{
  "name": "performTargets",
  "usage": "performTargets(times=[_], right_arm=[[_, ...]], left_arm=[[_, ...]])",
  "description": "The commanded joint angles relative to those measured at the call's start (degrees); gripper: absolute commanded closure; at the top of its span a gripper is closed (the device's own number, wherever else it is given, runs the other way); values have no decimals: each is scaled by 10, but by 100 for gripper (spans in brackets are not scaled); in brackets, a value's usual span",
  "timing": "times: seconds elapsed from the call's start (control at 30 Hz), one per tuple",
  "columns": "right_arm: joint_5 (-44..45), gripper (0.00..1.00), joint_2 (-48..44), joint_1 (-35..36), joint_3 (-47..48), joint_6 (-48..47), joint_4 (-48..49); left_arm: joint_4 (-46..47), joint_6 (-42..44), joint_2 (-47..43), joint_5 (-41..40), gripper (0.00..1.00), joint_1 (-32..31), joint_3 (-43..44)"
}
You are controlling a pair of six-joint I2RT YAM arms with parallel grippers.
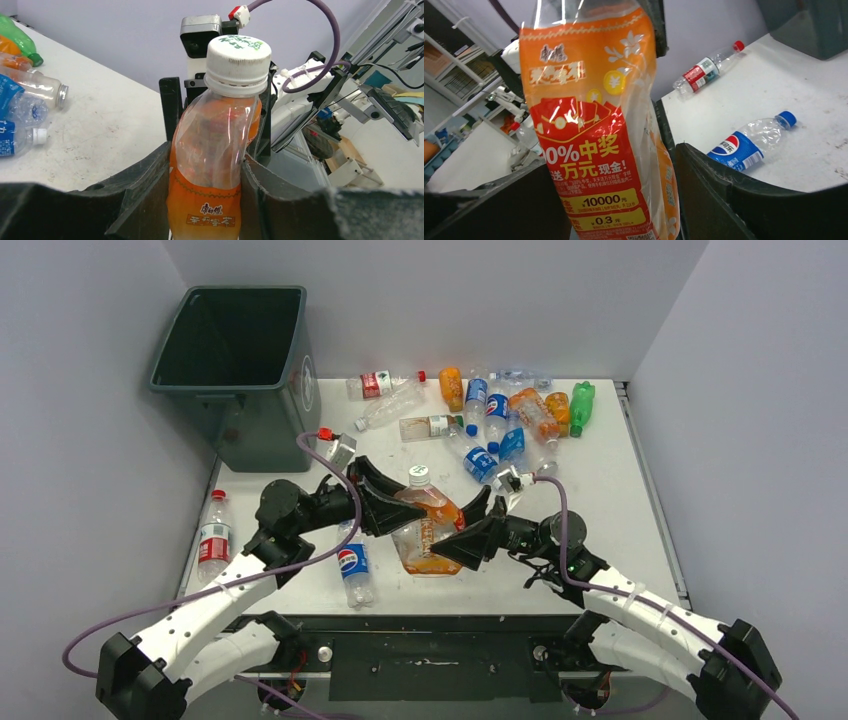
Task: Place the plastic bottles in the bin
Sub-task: Pick up the plastic bottle at the center of the board.
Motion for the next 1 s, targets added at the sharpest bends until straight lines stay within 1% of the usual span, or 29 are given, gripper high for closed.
performTargets(times=[0.0,0.03,0.07,0.13,0.17,0.2,0.23,0.3,0.37,0.43,0.47,0.5,0.63,0.77,0.87,0.97], right_arm=[[-26,41,5,7,-3,19,85],[-22,44,1,7,-2,11,76],[-19,46,-5,7,1,0,63],[-9,49,-22,8,10,-28,23],[-3,50,-32,8,17,-45,1],[6,50,-40,9,24,-65,-31],[17,51,-48,11,33,-88,-63],[45,51,-62,20,48,-140,-134],[66,54,-73,27,55,-165,-162],[77,59,-78,30,53,-169,-162],[81,62,-78,31,50,-167,-156],[88,65,-77,31,47,-166,-151],[119,69,-77,31,38,-168,-143],[151,74,-110,30,26,-175,-142],[158,75,-135,28,18,-174,-134],[160,76,-147,27,11,-170,-126]], left_arm=[[81,-34,-3,0,92,-1,19],[77,-33,-5,-1,79,-1,19],[69,-30,-9,-4,59,-1,20],[55,-17,-23,-22,22,0,21],[45,-7,-33,-39,11,0,21],[36,4,-45,-61,5,0,22],[31,12,-56,-84,3,0,22],[19,19,-75,-142,3,0,29],[-3,19,-74,-168,4,0,54],[-47,20,-55,-168,1,0,90],[-66,21,-44,-159,3,0,103],[-73,18,-36,-155,7,0,108],[-65,8,-37,-180,8,0,80],[-108,12,-62,-231,4,1,58],[-127,-4,-71,-232,4,2,46],[-119,-32,-63,-218,5,2,34]])
